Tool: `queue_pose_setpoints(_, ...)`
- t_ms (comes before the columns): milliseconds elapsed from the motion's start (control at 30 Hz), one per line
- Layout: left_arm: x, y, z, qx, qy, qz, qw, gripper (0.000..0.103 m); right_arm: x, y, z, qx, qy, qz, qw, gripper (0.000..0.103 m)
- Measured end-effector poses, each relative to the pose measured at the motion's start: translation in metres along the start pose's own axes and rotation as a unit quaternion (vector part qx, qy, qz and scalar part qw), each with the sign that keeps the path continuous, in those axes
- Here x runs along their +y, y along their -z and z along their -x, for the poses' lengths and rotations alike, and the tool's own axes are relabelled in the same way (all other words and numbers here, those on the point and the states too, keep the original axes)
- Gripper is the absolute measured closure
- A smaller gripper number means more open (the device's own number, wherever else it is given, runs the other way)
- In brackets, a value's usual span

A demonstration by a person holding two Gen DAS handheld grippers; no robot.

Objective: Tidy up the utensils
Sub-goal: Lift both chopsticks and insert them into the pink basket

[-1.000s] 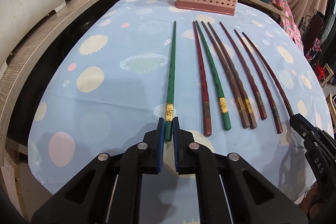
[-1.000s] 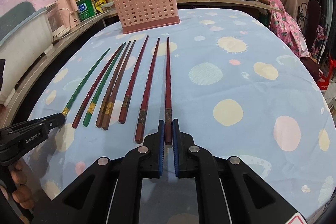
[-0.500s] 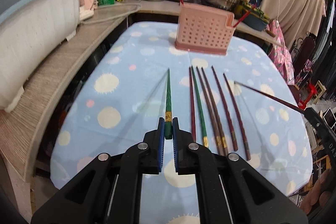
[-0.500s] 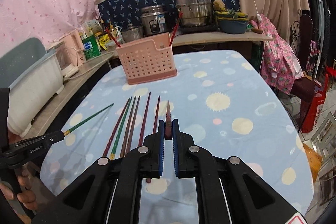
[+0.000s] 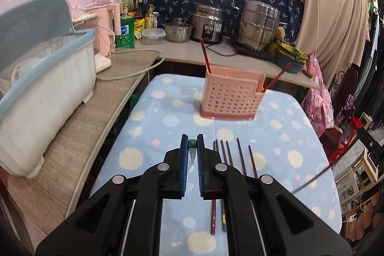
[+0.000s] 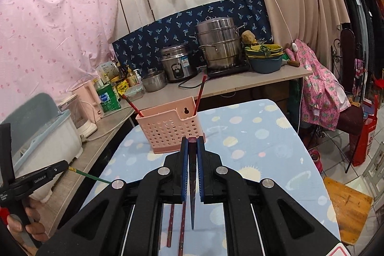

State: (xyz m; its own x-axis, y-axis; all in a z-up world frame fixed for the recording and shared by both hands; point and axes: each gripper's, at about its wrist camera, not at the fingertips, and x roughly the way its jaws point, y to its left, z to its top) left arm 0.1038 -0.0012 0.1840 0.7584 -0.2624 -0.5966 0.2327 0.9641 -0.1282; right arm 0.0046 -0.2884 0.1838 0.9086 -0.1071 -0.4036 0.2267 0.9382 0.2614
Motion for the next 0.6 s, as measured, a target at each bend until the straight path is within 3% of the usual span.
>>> queue_pose_setpoints(333,-0.01,-0.071,-0.008,-0.036,0.011,0.008,0.9992,0.096,0.004,-0.06,-0.025,-0.033,-0.032,-0.016,0.999,0.096)
queue_pose_setpoints(600,-0.028,-0.147,-0.008,-0.126,0.012,0.02,0.9917,0.096,0.015,-0.122,-0.072,-0.072,-0.065,-0.046,0.994,0.096)
